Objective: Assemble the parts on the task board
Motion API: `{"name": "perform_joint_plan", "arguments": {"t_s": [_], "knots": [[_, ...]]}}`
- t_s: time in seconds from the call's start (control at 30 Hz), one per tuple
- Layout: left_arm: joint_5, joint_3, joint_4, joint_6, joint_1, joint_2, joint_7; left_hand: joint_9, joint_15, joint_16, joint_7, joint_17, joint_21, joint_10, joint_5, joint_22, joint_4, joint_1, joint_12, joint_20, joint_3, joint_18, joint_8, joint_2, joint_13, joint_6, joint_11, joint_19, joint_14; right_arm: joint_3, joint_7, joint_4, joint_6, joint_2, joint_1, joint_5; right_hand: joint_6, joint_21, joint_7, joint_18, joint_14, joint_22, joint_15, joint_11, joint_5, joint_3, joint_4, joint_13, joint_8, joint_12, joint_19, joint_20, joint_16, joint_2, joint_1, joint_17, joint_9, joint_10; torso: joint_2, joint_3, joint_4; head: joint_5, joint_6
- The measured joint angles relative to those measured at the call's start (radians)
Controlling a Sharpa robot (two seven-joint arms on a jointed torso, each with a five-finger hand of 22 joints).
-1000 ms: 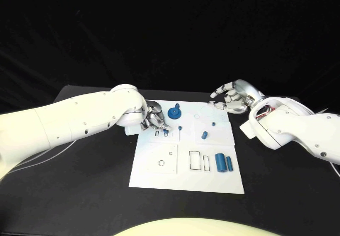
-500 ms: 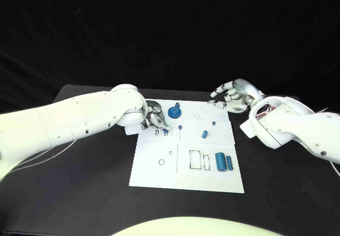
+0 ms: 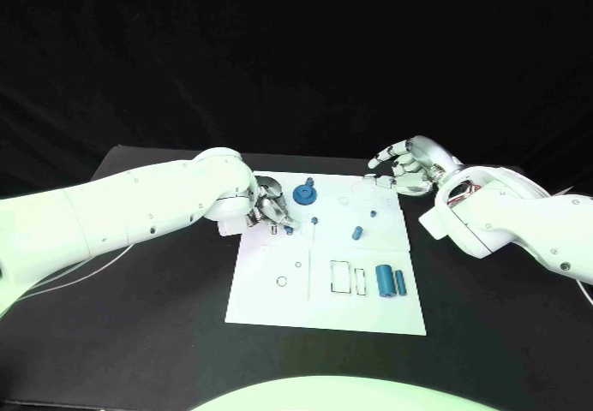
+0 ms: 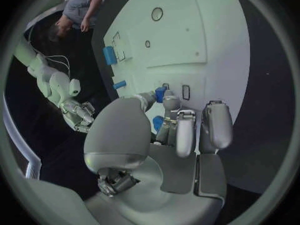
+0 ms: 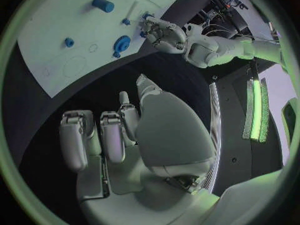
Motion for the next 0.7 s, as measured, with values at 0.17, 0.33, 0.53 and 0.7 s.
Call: {"name": "perform_joint_plan", "arguments": {"t_s": [0.17, 0.33, 0.53, 0.7], "knots": [[-0.008, 0.000, 0.006, 0.000, -0.001, -0.006, 0.000, 0.000, 0.000, 0.000, -0.004, 0.000, 0.000, 0.007, 0.000, 0.001, 0.000, -0.003, 0.001, -0.003, 0.000, 0.000, 0.000, -0.003, 0.003, 0.004, 0.000, 0.003, 0.000, 0.000, 0.000, 0.000, 0.001, 0.000, 0.000, 0.000, 0.000, 0.000, 0.000, 0.000, 0.000, 0.000, 0.000, 0.000, 0.000, 0.000, 0.000, 0.000, 0.000, 0.000, 0.000, 0.000, 0.000, 0.000, 0.000, 0.000, 0.000, 0.000, 0.000, 0.0002, 0.0001, 0.001, 0.000], [-0.014, 0.000, 0.014, -0.002, -0.003, -0.010, 0.000, 0.002, 0.000, 0.000, -0.004, 0.000, 0.000, 0.009, 0.000, 0.001, 0.003, -0.004, 0.006, -0.004, 0.003, 0.000, 0.000, -0.004, 0.010, 0.004, -0.002, 0.004, 0.000, 0.000, 0.000, 0.000, 0.002, -0.001, 0.000, 0.000, -0.004, 0.000, -0.004, 0.000, 0.000, 0.000, 0.000, 0.000, 0.000, 0.003, 0.003, 0.000, 0.000, 0.000, 0.000, 0.000, 0.000, 0.000, 0.000, 0.001, 0.000, 0.000, 0.000, 0.0003, 0.0003, 0.002, -0.001], [-0.023, 0.000, 0.021, -0.007, -0.006, -0.013, 0.000, 0.008, 0.000, 0.002, -0.007, 0.000, 0.004, 0.014, -0.002, 0.004, 0.003, -0.006, 0.008, -0.004, 0.003, 0.000, 0.004, -0.006, 0.012, 0.007, -0.001, 0.004, 0.000, 0.000, 0.000, -0.001, 0.002, -0.001, 0.000, 0.000, -0.004, 0.000, -0.004, 0.000, 0.000, 0.000, 0.000, 0.000, 0.000, 0.003, 0.003, 0.000, 0.000, 0.000, 0.000, 0.000, 0.000, 0.000, 0.000, 0.001, 0.000, 0.000, 0.000, 0.0008, 0.0002, 0.003, -0.002], [-0.027, 0.000, 0.022, -0.012, -0.008, -0.013, 0.000, 0.008, 0.000, 0.004, -0.007, 0.000, 0.004, 0.014, 0.001, 0.004, 0.003, -0.007, 0.010, -0.004, 0.003, 0.000, 0.004, -0.006, 0.012, 0.007, -0.001, 0.004, 0.000, 0.000, 0.000, -0.001, 0.003, -0.001, 0.000, 0.000, -0.004, 0.000, -0.004, 0.000, 0.000, 0.000, 0.000, 0.000, 0.000, 0.003, 0.003, 0.000, 0.000, 0.000, 0.000, 0.000, 0.000, 0.000, 0.000, 0.001, 0.000, 0.000, 0.000, 0.0008, -0.0004, 0.003, -0.001]]}}
